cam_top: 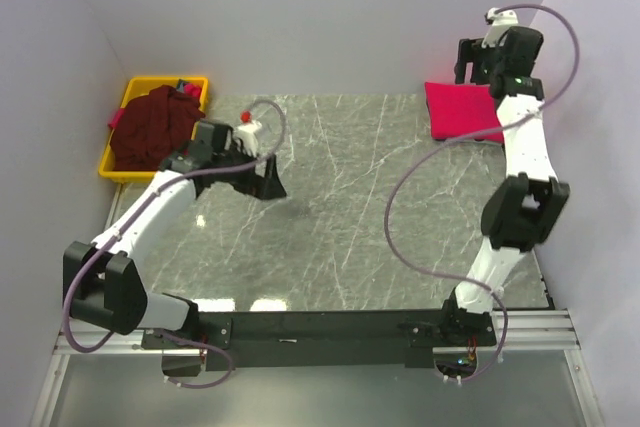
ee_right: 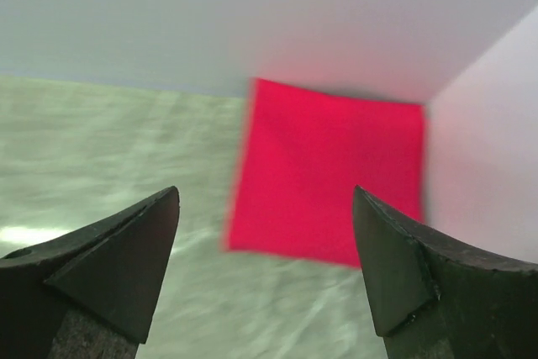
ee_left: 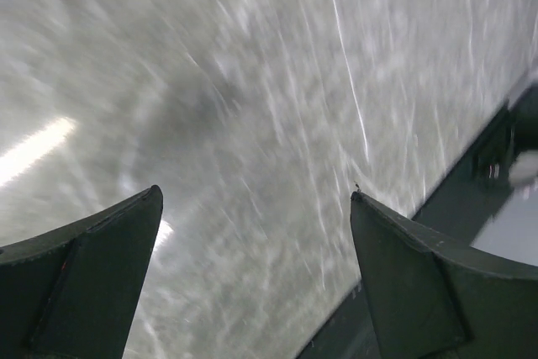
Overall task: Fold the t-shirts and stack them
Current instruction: Reset both grippers
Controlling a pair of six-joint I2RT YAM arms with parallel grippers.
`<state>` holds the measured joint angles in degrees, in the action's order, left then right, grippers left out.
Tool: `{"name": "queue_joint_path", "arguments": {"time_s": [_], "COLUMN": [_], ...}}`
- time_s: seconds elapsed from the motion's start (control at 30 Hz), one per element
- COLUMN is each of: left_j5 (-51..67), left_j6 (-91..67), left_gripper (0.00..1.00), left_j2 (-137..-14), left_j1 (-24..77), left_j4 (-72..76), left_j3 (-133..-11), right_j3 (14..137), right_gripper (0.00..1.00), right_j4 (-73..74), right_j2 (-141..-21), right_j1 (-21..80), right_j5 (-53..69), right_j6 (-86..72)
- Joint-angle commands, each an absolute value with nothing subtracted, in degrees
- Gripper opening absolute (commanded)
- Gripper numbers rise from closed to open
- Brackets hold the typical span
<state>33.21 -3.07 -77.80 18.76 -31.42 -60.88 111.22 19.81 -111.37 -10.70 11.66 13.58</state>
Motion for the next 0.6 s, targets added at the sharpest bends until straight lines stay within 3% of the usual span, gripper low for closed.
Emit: {"name": "queue_joint_path", "arguments": {"time_s": [0.0, 0.23, 0.43, 0.57], "left_j5": [35.24, 34.82, 28.75, 26.37], "left_j6": [-7.30, -6.07, -2.46, 1.30], "left_gripper": [0.99, 0.99, 1.00, 0.99], "left_j2": [-78.04, -83.31, -83.50, -80.07], "left_j1": [14.42, 4.75, 4.22, 4.22], "left_j4": [-28.47, -27.60, -27.52, -27.42], "left_j3": [-67.66, -70.40, -66.19, -62.24], "right_j3": [106.80, 86.87, 60.25, 53.54], "right_gripper": [0.89, 0.91, 0.93, 0.93], "right_j4": [26.79, 30.95, 26.54, 26.81], "right_j2": [-100.04, -83.01, -69.11, -64.87], "right_j1": [-10.46, -10.11, -4.41, 2.80], "right_j5": [20.55, 28.65, 24.55, 19.00], "right_j6": [1.61, -4.40, -0.97, 2.11]}}
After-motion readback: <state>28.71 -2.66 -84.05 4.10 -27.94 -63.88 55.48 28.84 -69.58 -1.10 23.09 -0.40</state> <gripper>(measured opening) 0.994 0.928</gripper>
